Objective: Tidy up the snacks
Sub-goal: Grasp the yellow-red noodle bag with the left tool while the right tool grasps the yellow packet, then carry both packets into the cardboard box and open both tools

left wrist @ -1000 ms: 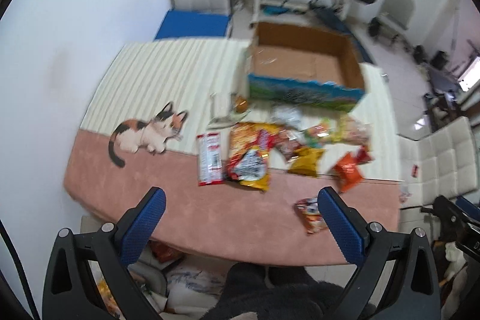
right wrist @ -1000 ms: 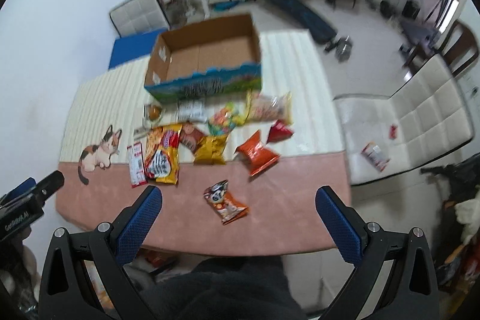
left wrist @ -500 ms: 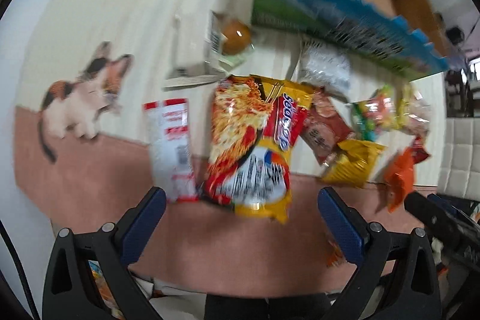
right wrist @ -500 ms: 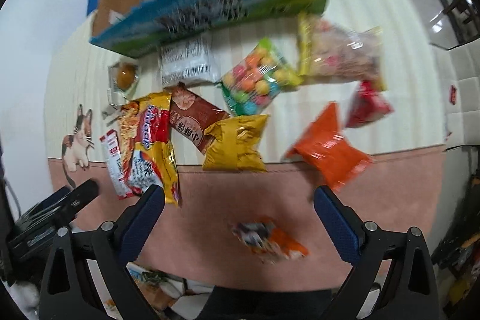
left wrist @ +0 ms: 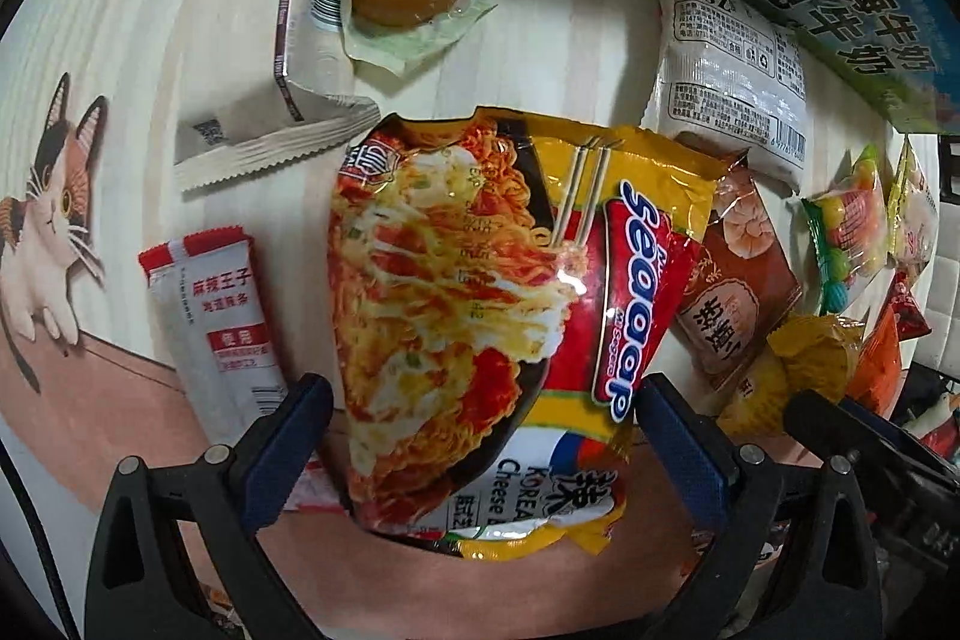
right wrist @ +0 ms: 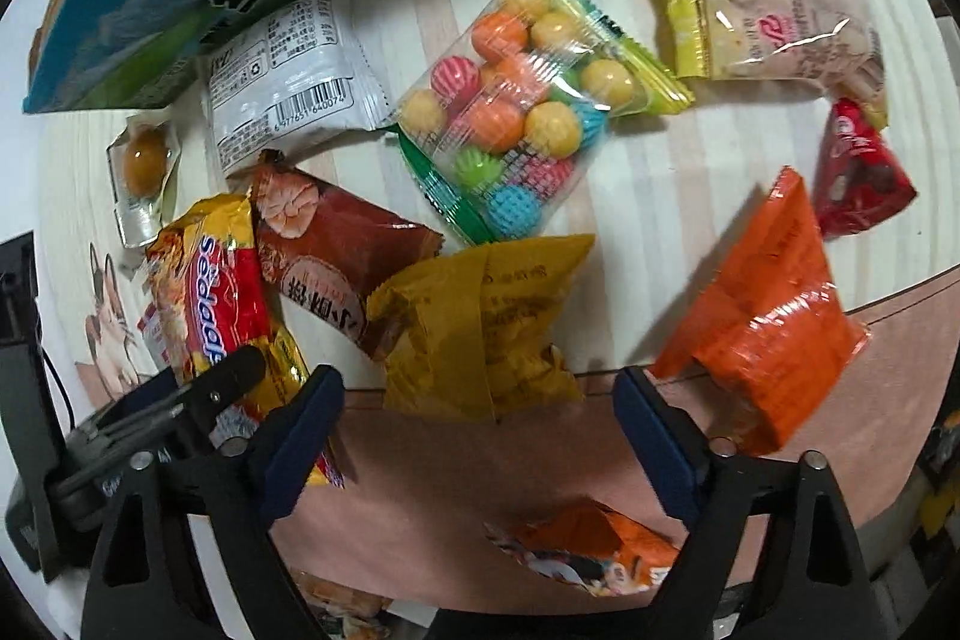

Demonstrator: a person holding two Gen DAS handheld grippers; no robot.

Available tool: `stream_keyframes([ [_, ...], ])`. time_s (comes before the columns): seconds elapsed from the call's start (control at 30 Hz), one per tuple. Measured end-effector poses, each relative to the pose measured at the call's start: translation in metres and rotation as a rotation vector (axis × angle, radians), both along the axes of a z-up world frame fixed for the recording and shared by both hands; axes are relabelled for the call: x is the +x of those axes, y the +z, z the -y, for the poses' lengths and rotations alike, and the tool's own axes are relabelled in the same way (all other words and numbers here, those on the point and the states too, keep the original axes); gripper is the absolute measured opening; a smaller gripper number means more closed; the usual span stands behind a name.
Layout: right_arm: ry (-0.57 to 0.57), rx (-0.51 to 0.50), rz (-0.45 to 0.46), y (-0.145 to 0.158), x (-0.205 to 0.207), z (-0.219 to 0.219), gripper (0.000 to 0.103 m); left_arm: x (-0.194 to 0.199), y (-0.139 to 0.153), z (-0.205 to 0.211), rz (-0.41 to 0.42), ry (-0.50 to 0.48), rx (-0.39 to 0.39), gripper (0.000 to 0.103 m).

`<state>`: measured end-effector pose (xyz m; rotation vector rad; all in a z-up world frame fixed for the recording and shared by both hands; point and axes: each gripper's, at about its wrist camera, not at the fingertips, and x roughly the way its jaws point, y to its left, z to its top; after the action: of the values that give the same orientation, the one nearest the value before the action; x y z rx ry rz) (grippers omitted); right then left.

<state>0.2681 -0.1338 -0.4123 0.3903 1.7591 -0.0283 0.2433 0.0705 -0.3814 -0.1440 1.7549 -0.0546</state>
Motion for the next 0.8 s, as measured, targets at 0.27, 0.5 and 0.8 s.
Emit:
stream_keyframes([
  [0.27,-0.048,-0.023,-0.011,-0.01,-0.005,-0.011,0.063,0.002,-0.007,-0.011,0.041,-0.002,0.003,0.084],
  [0.5,-0.056,-0.038,0.035,0.004,-0.019,-0.017,0.049,-0.01,0.022,0.002,0.087,-0.013,0.041,0.084],
  [0.8,-0.003,0.03,0.112,0.041,-0.035,-0.009,0.048,-0.055,0.1,0.017,0.167,0.005,0.053,0.084],
])
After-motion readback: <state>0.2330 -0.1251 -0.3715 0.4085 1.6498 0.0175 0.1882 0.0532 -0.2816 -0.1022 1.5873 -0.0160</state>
